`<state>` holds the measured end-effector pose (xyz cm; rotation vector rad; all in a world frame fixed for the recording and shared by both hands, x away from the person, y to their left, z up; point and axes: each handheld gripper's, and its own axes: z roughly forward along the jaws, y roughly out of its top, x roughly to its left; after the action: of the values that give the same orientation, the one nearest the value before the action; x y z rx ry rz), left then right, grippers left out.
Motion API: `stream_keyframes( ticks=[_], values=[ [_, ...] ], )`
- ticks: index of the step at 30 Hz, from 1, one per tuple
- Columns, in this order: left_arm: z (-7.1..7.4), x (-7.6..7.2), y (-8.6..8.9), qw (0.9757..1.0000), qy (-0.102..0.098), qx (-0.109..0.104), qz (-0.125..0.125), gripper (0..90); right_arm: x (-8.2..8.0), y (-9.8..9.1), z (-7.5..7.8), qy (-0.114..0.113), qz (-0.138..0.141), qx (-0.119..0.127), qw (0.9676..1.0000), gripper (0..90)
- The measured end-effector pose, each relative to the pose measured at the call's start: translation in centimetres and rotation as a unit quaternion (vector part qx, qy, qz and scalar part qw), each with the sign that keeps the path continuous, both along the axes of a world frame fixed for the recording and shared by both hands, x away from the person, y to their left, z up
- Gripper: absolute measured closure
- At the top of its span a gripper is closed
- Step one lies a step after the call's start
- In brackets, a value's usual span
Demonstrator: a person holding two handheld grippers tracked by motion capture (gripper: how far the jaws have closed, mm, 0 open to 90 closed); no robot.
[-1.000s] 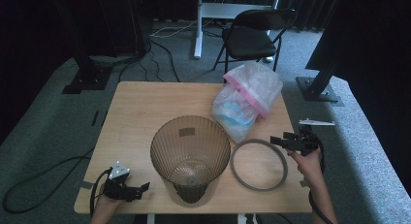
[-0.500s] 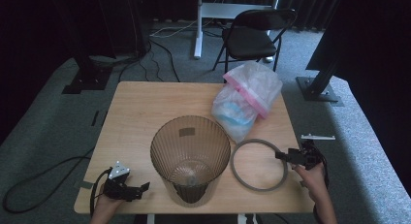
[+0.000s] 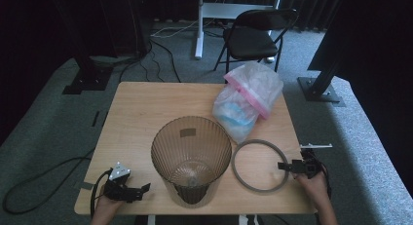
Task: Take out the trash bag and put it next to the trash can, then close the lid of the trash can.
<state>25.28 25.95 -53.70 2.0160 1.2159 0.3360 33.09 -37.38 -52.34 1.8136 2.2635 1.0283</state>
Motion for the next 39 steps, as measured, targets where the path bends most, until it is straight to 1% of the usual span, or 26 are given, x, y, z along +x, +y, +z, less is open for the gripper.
stream_keyframes(
  ticks=[2, 3, 5, 8, 10, 11, 12, 14, 15, 16, 17, 18, 19, 21, 22, 23, 25, 27, 28, 31, 33, 34, 35, 37, 38, 39],
  values=[
    [0.0, 0.0, 0.0, 1.0000, 0.000, 0.000, 0.000, 0.0, -0.1, 0.1, -0.3, 0.003, 0.000, -0.004, 1.0000, 15.5],
    [0.0, 0.0, 0.0, 1.0000, 0.000, 0.001, 0.000, 0.0, -0.1, 0.2, -0.3, -0.001, 0.000, -0.004, 1.0000, 16.6],
    [0.0, 0.0, 0.0, 1.0000, 0.000, 0.002, -0.001, 0.0, -0.1, 0.3, -0.3, 0.000, 0.001, -0.005, 1.0000, 16.7],
    [0.0, -0.1, 0.0, 1.0000, -0.001, 0.002, -0.001, 0.0, -0.2, 0.7, -0.3, -0.003, 0.002, -0.020, 0.9998, 16.9],
    [0.0, -0.1, -0.1, 1.0000, -0.001, 0.003, -0.002, 0.0, -0.4, 0.9, -0.3, -0.008, -0.002, -0.033, 0.9994, 19.9],
    [0.0, -0.1, -0.1, 1.0000, -0.001, 0.003, -0.002, 0.0, -0.4, 1.0, -0.3, -0.010, -0.003, -0.036, 0.9993, 20.3],
    [0.0, -0.1, -0.1, 1.0000, -0.001, 0.004, -0.002, 0.0, -0.5, 1.1, -0.3, -0.013, -0.006, -0.040, 0.9991, 22.9],
    [0.0, 0.0, -0.1, 1.0000, 0.000, 0.006, -0.001, 0.0, -0.7, 1.3, -0.3, -0.019, -0.009, -0.057, 0.9981, 24.8],
    [0.0, 0.0, -0.1, 1.0000, 0.001, 0.007, -0.002, 0.0, -0.7, 1.5, -0.3, -0.020, -0.013, -0.065, 0.9976, 27.2],
    [-0.1, -0.1, -0.1, 1.0000, 0.001, 0.008, -0.002, 0.0, -0.8, 1.8, -0.2, -0.022, -0.014, -0.080, 0.9965, 28.8],
    [-0.1, -0.1, -0.1, 1.0000, 0.001, 0.008, -0.002, 0.0, -0.9, 2.3, -0.2, -0.028, -0.012, -0.110, 0.9934, 32.9],
    [-0.1, -0.1, -0.1, 1.0000, 0.001, 0.009, -0.002, 0.0, -0.9, 2.3, -0.2, -0.028, -0.012, -0.110, 0.9934, 32.9],
    [-0.1, -0.1, -0.1, 1.0000, 0.001, 0.008, -0.002, 0.0, -0.9, 2.4, -0.2, -0.030, -0.015, -0.121, 0.9921, 35.5],
    [-0.1, -0.1, -0.1, 1.0000, 0.001, 0.008, -0.002, 0.0, -0.9, 2.7, -0.1, -0.032, -0.017, -0.142, 0.9892, 41.0],
    [-0.1, -0.1, -0.1, 1.0000, 0.001, 0.008, -0.002, 0.0, -1.0, 2.8, -0.1, -0.034, -0.018, -0.150, 0.9879, 45.2],
    [-0.1, -0.1, -0.1, 1.0000, 0.001, 0.008, -0.001, 0.0, -1.0, 2.9, -0.1, -0.037, -0.017, -0.165, 0.9855, 50.0],
    [-0.1, -0.1, -0.1, 1.0000, 0.001, 0.007, -0.001, 0.0, -1.1, 2.9, 0.0, -0.039, -0.013, -0.168, 0.9850, 60.0],
    [-0.1, -0.1, -0.1, 1.0000, 0.001, 0.007, 0.000, 0.0, -1.2, 3.0, 0.0, -0.044, -0.004, -0.167, 0.9849, 67.9],
    [-0.1, -0.1, -0.2, 1.0000, 0.001, 0.007, -0.001, 0.0, -1.2, 2.9, 0.0, -0.043, -0.006, -0.167, 0.9850, 72.0],
    [-0.1, -0.1, -0.2, 1.0000, 0.001, 0.010, -0.002, 0.0, -1.1, 2.7, 0.0, -0.041, -0.011, -0.165, 0.9853, 79.8],
    [-0.1, -0.1, -0.2, 0.9999, 0.001, 0.010, -0.002, 0.0, -1.0, 2.5, 0.1, -0.038, -0.008, -0.162, 0.9860, 81.0],
    [-0.1, -0.1, -0.2, 0.9999, 0.002, 0.010, -0.002, 0.0, -0.9, 2.5, 0.1, -0.039, -0.004, -0.164, 0.9857, 81.7],
    [-0.1, -0.1, -0.2, 1.0000, 0.002, 0.009, -0.002, 0.0, -0.9, 2.5, 0.1, -0.036, -0.010, -0.162, 0.9861, 81.8],
    [-0.1, 0.0, -0.1, 0.9999, 0.003, 0.009, -0.002, 0.0, -0.8, 2.4, 0.1, -0.033, -0.012, -0.156, 0.9871, 82.0],
    [-0.1, 0.0, -0.1, 1.0000, 0.003, 0.008, -0.002, 0.0, -0.8, 2.3, 0.1, -0.032, -0.014, -0.149, 0.9883, 82.1],
    [-0.1, 0.0, -0.1, 1.0000, 0.003, 0.008, -0.002, 0.0, -0.7, 2.1, 0.1, -0.029, -0.015, -0.133, 0.9906, 82.2]
  ],
)
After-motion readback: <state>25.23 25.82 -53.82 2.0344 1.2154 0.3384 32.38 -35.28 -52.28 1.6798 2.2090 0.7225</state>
